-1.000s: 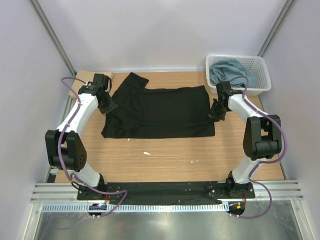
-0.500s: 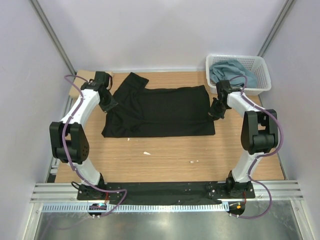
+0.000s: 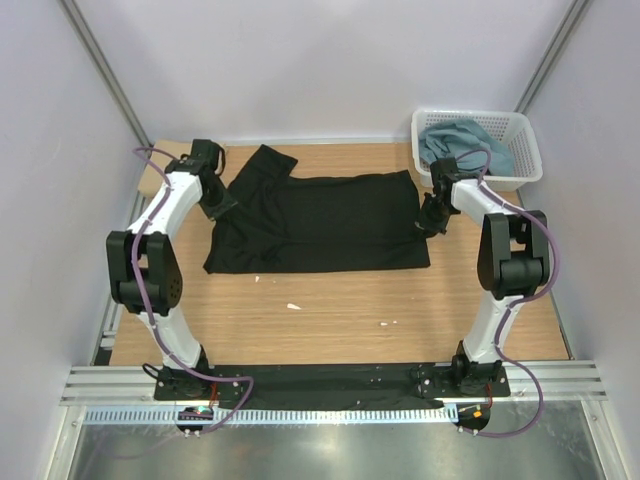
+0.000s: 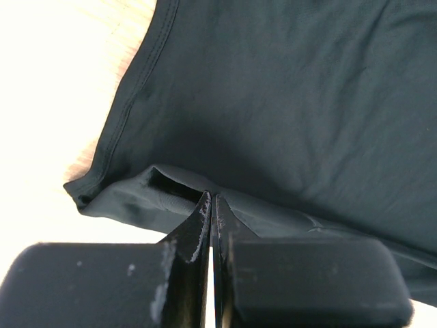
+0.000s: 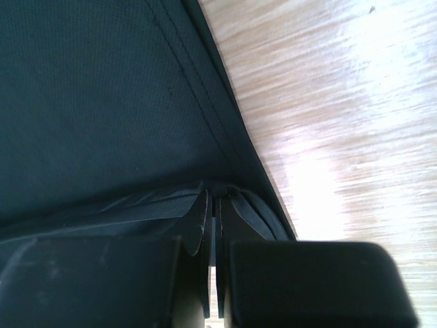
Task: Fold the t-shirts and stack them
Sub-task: Fold the tshirt
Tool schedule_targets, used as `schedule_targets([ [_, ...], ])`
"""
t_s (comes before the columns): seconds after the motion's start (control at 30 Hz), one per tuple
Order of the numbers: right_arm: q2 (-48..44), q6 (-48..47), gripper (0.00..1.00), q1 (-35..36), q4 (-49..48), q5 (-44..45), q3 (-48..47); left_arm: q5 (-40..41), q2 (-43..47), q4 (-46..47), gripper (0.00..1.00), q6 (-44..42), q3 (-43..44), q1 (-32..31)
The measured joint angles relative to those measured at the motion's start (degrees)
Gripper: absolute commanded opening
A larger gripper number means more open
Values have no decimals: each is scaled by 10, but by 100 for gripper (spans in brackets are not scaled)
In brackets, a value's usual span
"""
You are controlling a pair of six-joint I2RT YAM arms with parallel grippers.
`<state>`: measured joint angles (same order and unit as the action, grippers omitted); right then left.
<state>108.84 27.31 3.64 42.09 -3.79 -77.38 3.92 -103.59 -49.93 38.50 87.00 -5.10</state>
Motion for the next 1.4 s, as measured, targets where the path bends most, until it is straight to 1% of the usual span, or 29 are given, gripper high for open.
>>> schedule_targets([
  [0.23,18,0,1,-2,-1,0,-14,-4,-14,0,0,0,10,2],
  [0.33,26,0,6,-3,0,0,-19,-7,-18,3,0,0,12,3],
  [0.37,28,0,13,-4,0,0,-22,-8,-19,4,0,-1,12,4],
  [0.43,31,-1,20,-5,1,1,-27,-9,-23,5,1,-2,13,6],
  [0.47,32,-3,27,-6,3,3,-32,-10,-24,5,5,-2,15,7],
  [0.53,34,-9,36,-7,8,10,-47,-10,-26,6,22,-5,19,14],
  [0.57,34,-13,42,-7,10,13,-53,-10,-26,7,28,-8,22,18],
  [0.63,30,-21,47,-7,12,18,-61,-10,-26,9,40,-13,30,28],
  [0.67,25,-25,52,-7,14,20,-60,-11,-26,13,43,-16,33,31],
  [0.8,-21,-35,54,-3,19,21,-35,-15,-2,27,43,-18,16,38],
  [0.9,-65,-37,50,8,18,13,-5,-26,56,37,32,-19,-37,36],
  [0.93,-74,-37,39,15,17,10,3,-34,81,41,24,-20,-59,35],
  [1.0,-84,-36,27,33,10,-1,19,-47,122,42,18,-19,-94,35],
  [1.03,-84,-32,16,42,1,-7,28,-54,139,46,13,-17,-114,35],
  [1.13,-80,-26,2,60,-16,-28,56,-83,168,71,6,-11,-183,35],
  [1.23,-66,-19,1,65,-24,-40,66,-107,145,89,1,-9,-225,36],
  [1.4,-60,-17,1,62,-37,-38,78,-126,78,114,0,-10,-229,40],
])
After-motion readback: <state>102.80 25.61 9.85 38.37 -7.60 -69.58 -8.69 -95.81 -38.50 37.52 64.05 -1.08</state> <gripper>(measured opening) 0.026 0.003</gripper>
